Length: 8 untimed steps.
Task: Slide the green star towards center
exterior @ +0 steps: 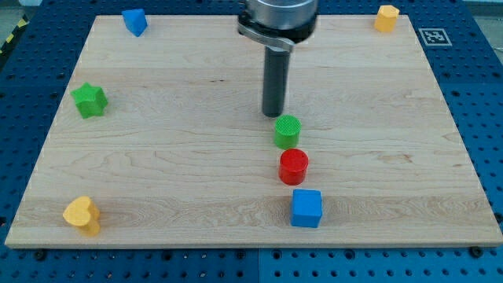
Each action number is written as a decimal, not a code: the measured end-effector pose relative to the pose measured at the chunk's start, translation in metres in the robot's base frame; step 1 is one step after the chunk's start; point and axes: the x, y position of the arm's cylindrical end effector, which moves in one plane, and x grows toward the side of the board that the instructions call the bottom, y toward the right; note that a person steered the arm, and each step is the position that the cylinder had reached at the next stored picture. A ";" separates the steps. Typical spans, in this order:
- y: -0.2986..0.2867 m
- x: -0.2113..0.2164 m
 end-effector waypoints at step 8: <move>-0.319 -0.041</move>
